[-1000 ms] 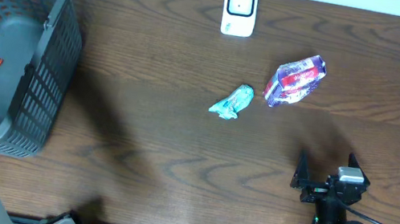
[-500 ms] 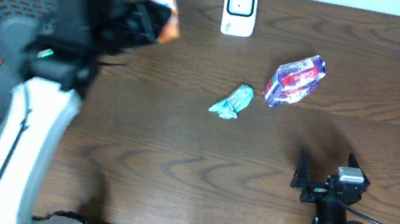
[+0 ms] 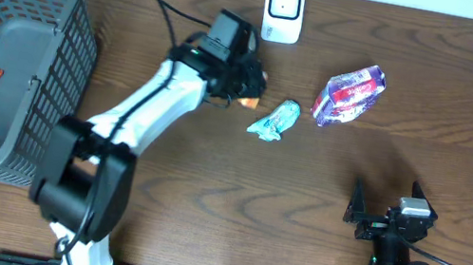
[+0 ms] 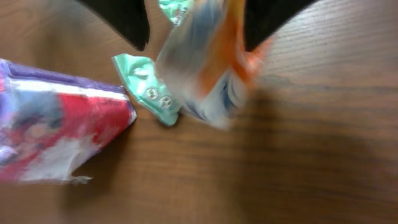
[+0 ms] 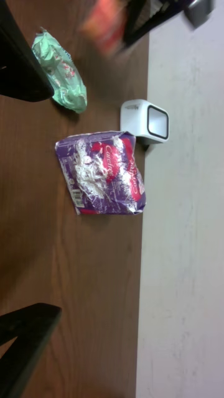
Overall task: Scan the item barcode
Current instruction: 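Carry the orange pack out and release it beside the green pack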
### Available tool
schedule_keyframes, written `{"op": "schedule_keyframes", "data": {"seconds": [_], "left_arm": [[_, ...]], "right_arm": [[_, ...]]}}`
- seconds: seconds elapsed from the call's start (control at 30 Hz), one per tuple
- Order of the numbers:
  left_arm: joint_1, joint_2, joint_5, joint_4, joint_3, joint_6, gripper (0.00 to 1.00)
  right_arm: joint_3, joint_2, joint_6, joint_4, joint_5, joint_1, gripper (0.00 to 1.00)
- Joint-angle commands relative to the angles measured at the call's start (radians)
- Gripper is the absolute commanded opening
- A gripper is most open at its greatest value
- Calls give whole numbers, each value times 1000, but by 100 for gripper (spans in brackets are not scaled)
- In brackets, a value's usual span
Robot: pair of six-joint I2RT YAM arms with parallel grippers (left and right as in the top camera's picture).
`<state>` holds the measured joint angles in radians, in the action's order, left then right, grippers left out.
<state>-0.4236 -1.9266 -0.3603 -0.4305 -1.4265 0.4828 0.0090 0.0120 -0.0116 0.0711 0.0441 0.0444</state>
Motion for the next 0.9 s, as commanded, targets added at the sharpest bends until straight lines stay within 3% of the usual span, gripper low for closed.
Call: {"op": "schedule_keyframes", "data": {"seconds": [0.0,0.1,0.27,0.47,0.57,0.63,0.67,0.77,0.87], "left_arm": [[0,-15,14,12,3,-11,59],[15,6,2,30,0,-11,66],[68,121,-23,62,-14,-16,67],[237,344,-4,108,-14,-83,68],[364,446,102,101,-14,-168,69],[469,500,212,79,-14,-188,91],[521,520,263,61,-14,-188,94],[675,542,388,2,-14,-210,94],[808,527,445,-42,-5,-311,95]], "right_arm": [[-3,-5,-8,3,-9,6,99],[-3,-5,-8,3,-9,6,99],[-3,-5,-8,3,-9,6,99],[-3,-5,-8,3,-9,6,99],[-3,-5,-8,3,-9,6,99],[-3,-5,-8,3,-9,6,99],[-3,-5,-8,3,-9,6,99],[-3,-5,-8,3,-9,6,99],[-3,-5,-8,3,-9,6,99]]}}
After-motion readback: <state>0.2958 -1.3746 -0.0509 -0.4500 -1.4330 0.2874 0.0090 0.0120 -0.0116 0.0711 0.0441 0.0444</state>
